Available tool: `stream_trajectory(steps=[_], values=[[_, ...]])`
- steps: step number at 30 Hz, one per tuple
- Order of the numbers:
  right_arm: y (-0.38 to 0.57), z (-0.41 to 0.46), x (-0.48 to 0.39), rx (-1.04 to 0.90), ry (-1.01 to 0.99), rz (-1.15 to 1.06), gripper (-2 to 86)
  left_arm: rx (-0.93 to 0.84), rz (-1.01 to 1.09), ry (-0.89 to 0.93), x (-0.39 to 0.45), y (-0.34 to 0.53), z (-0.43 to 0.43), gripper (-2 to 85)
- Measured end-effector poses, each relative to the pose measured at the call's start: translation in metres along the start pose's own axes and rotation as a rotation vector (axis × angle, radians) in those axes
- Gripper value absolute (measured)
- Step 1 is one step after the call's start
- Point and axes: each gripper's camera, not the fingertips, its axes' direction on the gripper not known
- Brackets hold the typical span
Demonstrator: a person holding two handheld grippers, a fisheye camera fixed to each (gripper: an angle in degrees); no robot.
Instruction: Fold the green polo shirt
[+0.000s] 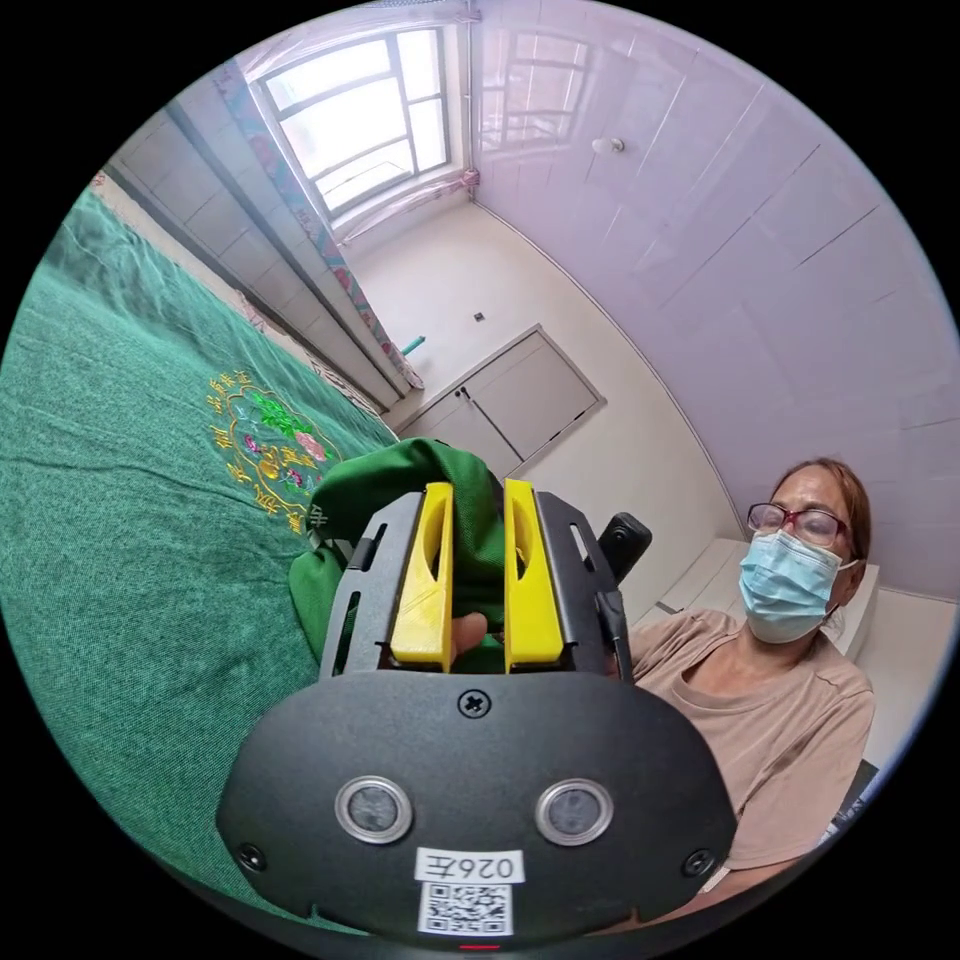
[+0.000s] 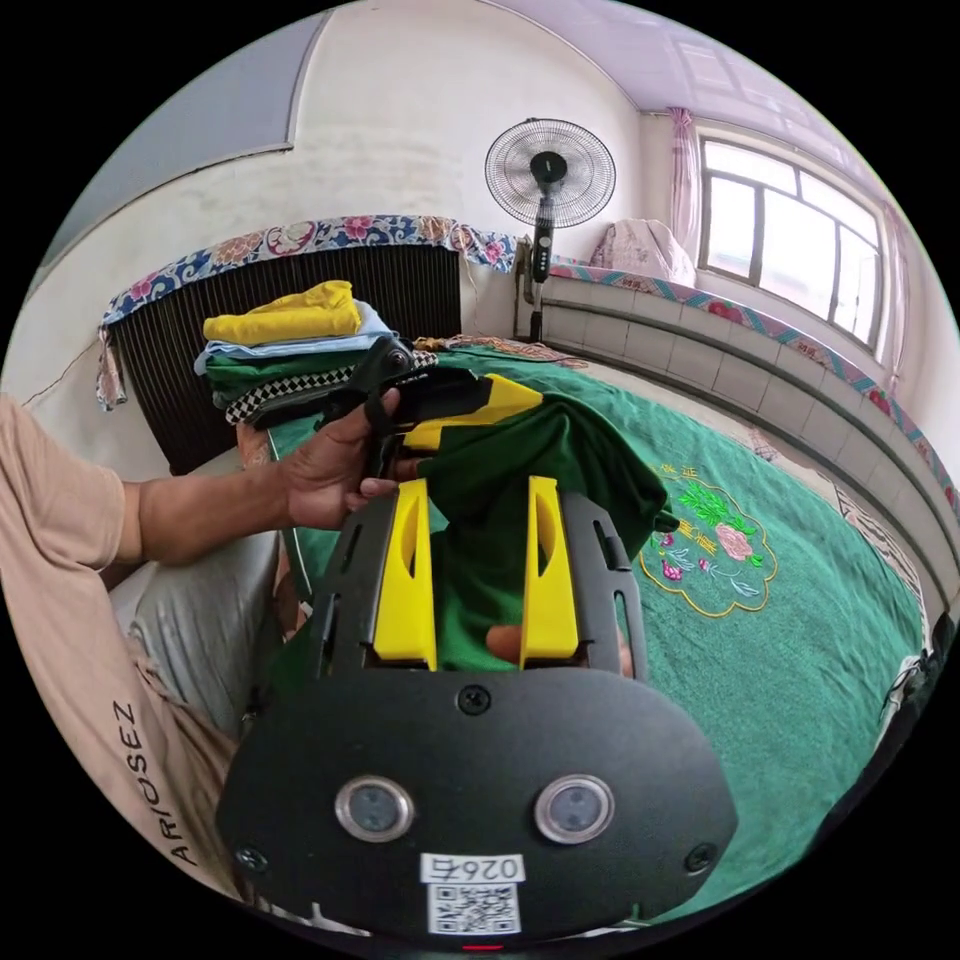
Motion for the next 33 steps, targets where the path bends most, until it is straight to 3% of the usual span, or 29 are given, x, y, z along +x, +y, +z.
stream_trajectory(steps=[10,15,20,29,33], values=[[0.0,0.018,-0.016,0.002,-0.109,0.081,13.8,-0.073,0.118,-0.087,-0.012,0.025,0.047,12.1],[0.004,0.02,-0.023,-0.016,-0.019,0.06,1.8,-0.137,0.113,-0.132,-0.029,0.039,0.063,4.4],[0.005,0.021,-0.017,-0.037,-0.071,0.035,-0.5,-0.158,0.125,-0.119,-0.043,0.048,0.067,2.2],[0.011,0.002,0.031,-0.027,-0.222,0.046,-0.7,-0.218,0.279,-0.224,-0.035,0.067,0.068,0.7],[0.023,0.014,0.06,-0.028,-0.346,0.134,3.8,-0.197,0.266,-0.206,-0.051,0.085,0.074,1.2]])
